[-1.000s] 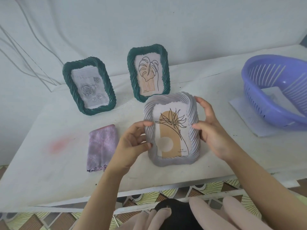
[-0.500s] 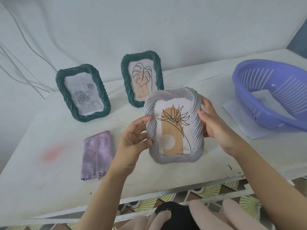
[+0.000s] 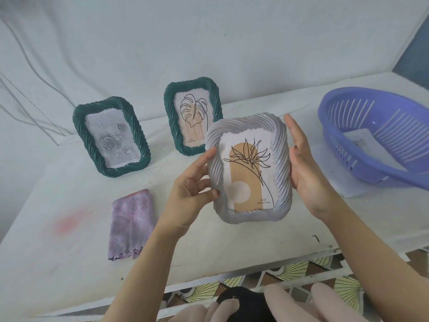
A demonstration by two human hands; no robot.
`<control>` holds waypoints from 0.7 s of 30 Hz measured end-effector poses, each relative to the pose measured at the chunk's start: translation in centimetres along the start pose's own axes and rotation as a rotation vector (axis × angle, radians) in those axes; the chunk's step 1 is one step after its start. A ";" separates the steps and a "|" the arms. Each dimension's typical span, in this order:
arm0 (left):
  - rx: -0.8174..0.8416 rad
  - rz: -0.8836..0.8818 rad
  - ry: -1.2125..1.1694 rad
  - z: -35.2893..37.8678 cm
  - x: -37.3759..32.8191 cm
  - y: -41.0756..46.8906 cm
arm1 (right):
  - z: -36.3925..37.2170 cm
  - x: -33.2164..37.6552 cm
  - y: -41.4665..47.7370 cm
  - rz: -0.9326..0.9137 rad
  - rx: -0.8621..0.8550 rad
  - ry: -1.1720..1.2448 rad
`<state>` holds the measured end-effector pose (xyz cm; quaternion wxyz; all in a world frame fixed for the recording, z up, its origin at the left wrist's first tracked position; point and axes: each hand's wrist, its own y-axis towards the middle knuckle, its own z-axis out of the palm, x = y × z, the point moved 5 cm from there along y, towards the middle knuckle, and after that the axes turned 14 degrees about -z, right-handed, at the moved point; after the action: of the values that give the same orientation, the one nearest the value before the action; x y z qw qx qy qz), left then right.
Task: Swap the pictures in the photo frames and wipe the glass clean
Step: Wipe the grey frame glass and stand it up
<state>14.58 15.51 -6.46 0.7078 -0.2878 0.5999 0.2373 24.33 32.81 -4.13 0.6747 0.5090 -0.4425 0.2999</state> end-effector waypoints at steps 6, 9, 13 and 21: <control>0.009 0.026 0.096 0.9 -0.7 1.1 | -1.3 -0.1 0.6 -0.018 -0.030 0.008; 0.008 0.036 0.122 1.2 -1.1 2.1 | -2.0 -0.4 1.1 -0.024 -0.055 0.014; -0.001 0.059 0.168 1.7 -1.9 4.1 | -3.2 -0.5 2.8 -0.041 -0.073 0.008; -0.112 0.118 0.325 3.0 -4.4 11.9 | -6.8 -0.7 10.9 -0.134 -0.089 -0.093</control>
<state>7.93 26.19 -3.26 0.5693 -0.3253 0.7081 0.2619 16.66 42.58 -0.75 0.6940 0.5203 -0.4511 0.2103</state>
